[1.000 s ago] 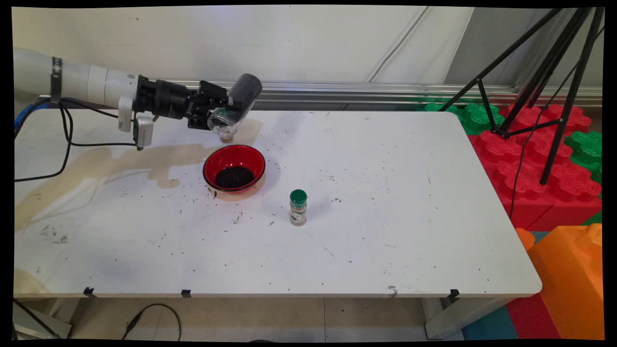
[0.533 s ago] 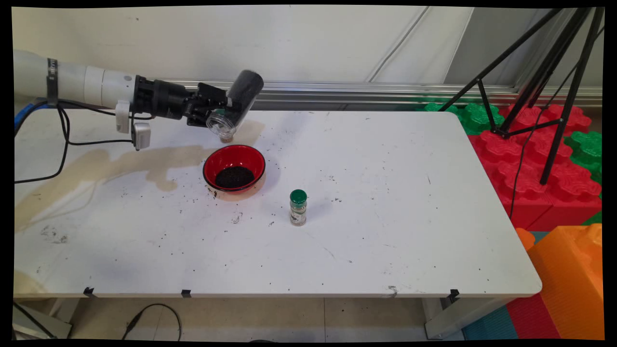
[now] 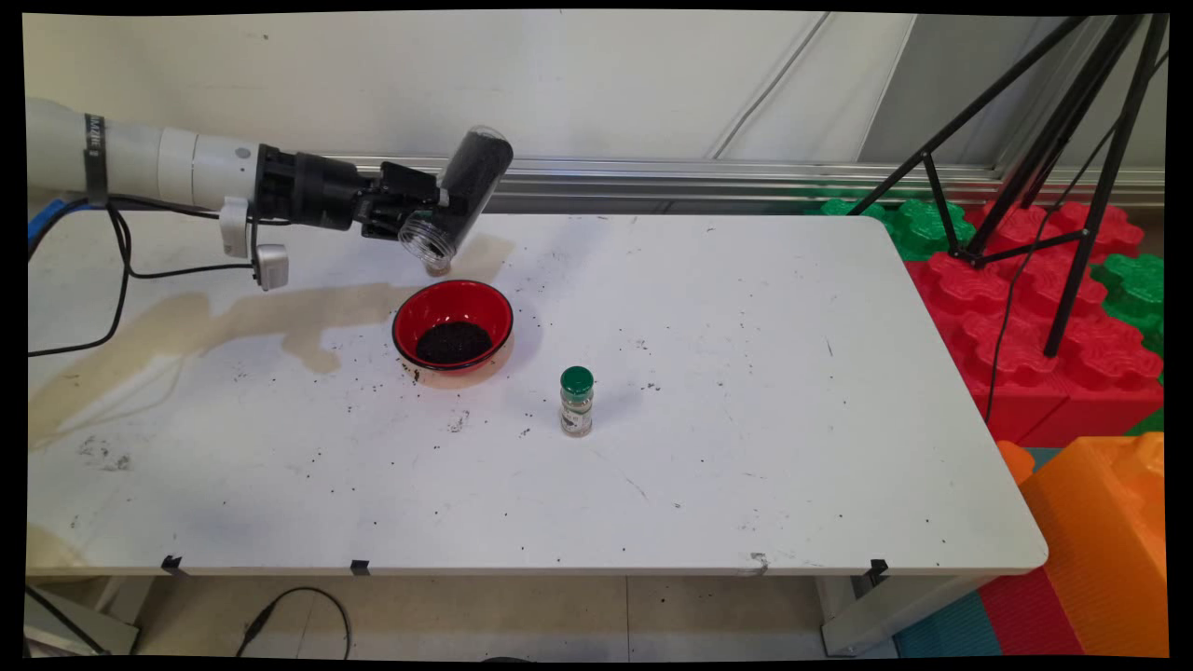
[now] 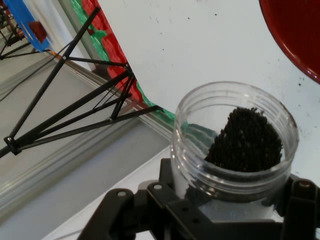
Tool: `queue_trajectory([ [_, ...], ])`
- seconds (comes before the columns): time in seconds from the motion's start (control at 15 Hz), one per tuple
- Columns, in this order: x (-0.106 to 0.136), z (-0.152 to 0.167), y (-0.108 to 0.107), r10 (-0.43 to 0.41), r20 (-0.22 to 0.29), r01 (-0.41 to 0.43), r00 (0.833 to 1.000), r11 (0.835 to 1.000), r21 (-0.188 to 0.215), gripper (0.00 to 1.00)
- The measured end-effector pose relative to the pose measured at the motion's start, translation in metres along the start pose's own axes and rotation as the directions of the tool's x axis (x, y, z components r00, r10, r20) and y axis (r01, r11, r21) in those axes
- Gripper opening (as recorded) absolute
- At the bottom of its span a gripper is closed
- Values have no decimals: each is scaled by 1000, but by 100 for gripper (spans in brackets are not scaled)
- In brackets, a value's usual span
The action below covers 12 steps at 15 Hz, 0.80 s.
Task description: Pour the black seasoning powder in the red bowl
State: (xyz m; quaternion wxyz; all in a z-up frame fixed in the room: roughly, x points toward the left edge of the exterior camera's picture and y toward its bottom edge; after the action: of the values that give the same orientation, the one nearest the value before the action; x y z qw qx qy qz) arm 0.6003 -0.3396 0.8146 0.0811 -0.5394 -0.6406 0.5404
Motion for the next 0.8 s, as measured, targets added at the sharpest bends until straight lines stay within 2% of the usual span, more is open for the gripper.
queue_trajectory([
  [0.8,8,-5,-5,75,8,-75,997,997,14,0],
])
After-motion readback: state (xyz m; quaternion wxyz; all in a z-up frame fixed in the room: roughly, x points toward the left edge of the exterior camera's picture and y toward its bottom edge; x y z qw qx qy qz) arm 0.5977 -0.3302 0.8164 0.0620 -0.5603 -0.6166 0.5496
